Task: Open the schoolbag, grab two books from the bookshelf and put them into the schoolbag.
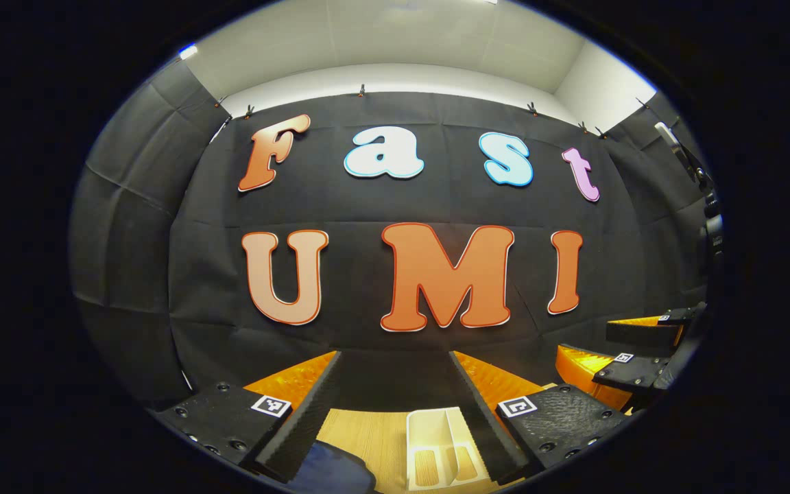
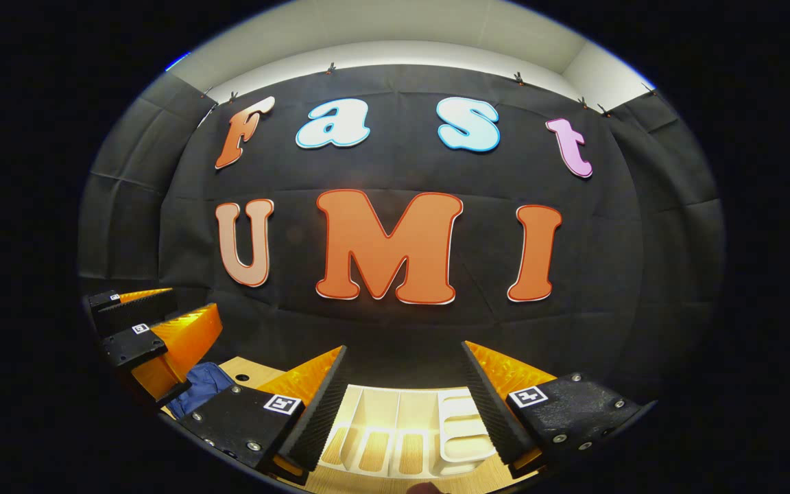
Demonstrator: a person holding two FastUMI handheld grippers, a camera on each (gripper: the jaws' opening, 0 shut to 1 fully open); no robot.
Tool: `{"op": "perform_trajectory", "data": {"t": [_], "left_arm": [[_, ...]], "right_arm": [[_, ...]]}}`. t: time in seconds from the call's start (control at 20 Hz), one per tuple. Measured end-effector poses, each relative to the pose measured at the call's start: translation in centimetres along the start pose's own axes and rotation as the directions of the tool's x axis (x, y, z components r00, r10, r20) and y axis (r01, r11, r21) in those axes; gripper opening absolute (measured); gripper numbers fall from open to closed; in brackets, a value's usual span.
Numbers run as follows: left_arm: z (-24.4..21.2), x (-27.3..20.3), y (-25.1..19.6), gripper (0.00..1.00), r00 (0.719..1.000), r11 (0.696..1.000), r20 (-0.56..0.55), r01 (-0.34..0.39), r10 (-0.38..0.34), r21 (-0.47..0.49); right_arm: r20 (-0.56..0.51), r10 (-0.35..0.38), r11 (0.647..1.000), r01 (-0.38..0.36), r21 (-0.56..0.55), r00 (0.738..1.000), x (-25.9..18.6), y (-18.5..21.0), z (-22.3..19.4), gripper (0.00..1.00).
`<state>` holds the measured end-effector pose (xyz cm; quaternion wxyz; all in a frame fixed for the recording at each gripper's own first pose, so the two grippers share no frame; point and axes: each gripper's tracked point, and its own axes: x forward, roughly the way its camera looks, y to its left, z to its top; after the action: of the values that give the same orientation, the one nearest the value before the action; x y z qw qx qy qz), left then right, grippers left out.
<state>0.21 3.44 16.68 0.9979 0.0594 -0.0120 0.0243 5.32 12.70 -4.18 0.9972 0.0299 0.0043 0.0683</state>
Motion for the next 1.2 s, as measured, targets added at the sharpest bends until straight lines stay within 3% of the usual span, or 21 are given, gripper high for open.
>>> {"op": "perform_trajectory", "data": {"t": [0.5, 1.2], "left_arm": [[0.4, -0.4, 2.2, 0.93, 0.999, 0.999, 0.007, -0.043, 0.043, -0.004], [1.0, -1.0, 1.5, 0.93, 0.999, 1.000, 0.034, -0.009, 0.009, 0.001]], "right_arm": [[0.002, 0.026, 0.999, -0.026, -0.022, 1.000, 0.4, 1.1, 0.1, 0.94], [0.038, -0.008, 0.999, 0.010, -0.052, 0.999, -0.9, 0.7, 0.8, 0.94]]}}
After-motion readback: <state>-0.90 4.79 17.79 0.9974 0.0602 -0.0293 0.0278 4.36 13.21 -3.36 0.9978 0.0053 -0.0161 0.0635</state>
